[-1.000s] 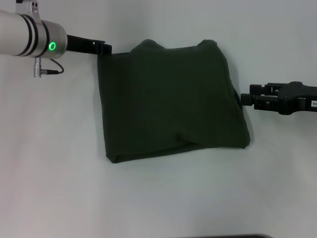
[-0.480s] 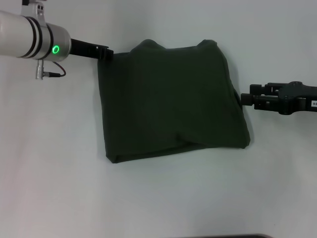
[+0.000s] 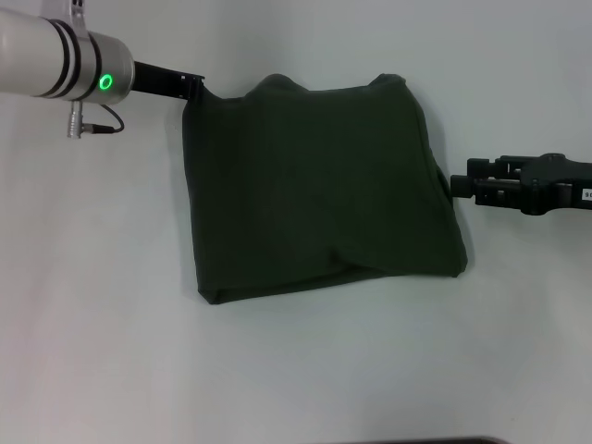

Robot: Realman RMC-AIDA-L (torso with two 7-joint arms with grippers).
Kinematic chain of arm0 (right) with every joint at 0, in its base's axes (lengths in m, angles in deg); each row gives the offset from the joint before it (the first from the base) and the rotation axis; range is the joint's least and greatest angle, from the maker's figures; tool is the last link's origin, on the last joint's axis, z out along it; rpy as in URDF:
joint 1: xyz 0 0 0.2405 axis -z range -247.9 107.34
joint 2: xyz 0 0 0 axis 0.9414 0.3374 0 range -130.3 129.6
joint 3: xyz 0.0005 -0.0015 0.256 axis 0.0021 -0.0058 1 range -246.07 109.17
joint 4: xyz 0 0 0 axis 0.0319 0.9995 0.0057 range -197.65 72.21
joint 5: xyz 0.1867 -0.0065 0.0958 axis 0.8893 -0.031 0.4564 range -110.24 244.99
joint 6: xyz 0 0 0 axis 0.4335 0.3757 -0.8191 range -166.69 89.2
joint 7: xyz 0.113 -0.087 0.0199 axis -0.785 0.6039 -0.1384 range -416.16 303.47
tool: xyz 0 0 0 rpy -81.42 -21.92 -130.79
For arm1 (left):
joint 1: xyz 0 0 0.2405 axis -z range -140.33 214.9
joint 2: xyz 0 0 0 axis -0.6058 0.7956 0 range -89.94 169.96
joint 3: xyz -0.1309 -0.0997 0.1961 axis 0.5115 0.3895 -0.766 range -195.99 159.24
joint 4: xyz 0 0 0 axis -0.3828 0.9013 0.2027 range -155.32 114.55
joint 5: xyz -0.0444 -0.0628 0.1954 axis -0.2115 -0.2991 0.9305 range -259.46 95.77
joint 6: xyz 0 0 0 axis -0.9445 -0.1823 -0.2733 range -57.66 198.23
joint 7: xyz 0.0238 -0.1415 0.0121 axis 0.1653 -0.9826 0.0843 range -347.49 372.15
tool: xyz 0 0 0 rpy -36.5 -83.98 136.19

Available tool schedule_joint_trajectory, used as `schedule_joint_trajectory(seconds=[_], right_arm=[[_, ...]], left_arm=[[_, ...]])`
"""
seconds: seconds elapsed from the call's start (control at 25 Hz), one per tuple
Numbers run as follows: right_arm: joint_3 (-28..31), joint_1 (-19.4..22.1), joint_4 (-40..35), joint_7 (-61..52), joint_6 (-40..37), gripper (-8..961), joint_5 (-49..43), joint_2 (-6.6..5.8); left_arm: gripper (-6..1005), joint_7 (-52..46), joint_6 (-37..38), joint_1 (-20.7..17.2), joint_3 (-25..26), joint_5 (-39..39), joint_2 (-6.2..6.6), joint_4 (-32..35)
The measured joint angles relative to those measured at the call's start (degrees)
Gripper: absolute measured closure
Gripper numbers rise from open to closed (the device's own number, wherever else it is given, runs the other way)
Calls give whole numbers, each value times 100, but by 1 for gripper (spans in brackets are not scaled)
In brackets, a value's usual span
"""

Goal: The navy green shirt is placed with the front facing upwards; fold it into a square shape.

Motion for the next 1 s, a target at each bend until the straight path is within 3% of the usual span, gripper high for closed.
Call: schedule_joint_trajectory(seconds=[0.12, 0.6, 1.0], right_arm=[[3, -11, 2, 0, 5, 357, 0, 0], [-19, -48, 2, -6, 32, 357, 0, -4], [-19, -83, 9, -9, 49, 357, 0, -9]], left_arm=[[967, -16, 42, -18, 6, 0, 1, 44], [965, -347, 105, -396, 31, 0, 37, 473], [943, -391, 126, -417, 123, -26, 43, 462]])
